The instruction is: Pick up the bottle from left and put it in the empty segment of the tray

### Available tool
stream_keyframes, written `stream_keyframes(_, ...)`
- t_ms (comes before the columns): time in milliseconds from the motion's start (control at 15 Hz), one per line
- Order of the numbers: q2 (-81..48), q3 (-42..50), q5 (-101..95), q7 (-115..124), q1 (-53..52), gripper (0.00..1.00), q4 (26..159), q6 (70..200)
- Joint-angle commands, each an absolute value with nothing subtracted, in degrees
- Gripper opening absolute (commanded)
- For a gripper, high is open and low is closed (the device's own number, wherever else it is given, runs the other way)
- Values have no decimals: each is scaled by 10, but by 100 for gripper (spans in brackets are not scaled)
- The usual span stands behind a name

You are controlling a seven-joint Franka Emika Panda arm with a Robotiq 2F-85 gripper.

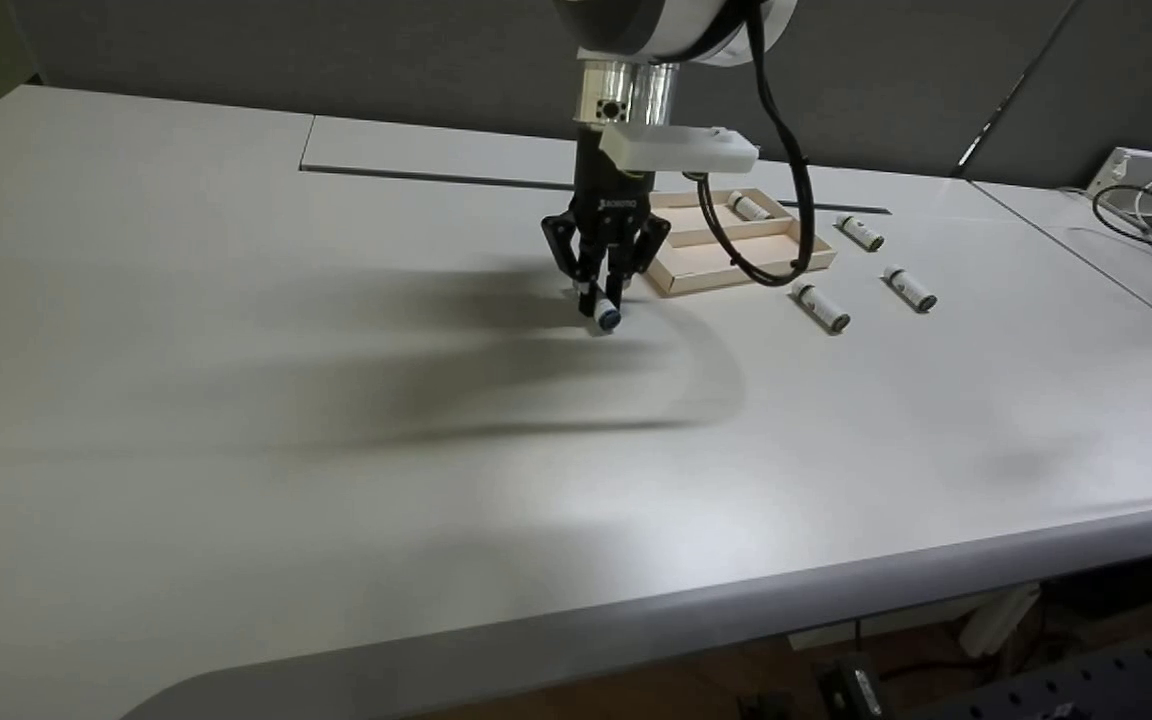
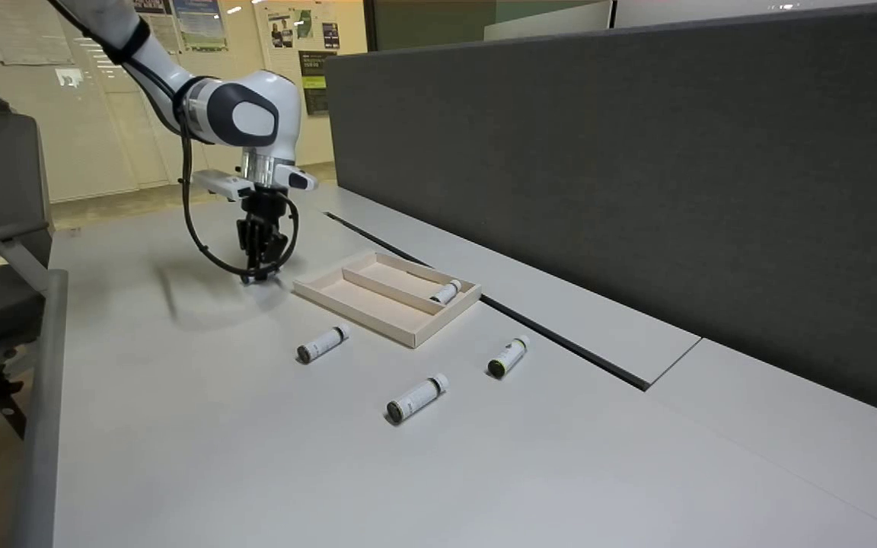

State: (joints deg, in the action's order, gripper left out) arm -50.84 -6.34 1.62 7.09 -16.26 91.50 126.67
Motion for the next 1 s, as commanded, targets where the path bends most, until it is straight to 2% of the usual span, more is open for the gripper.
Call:
stream_keyframes(0,-483,-72,26,73,-150,7,916,1243)
stream_keyframes(533,-414,-68,26,20,-108,7,980,1261)
stream_keyframes(933,-419,-47,10,-35,-59,7,978,1233)
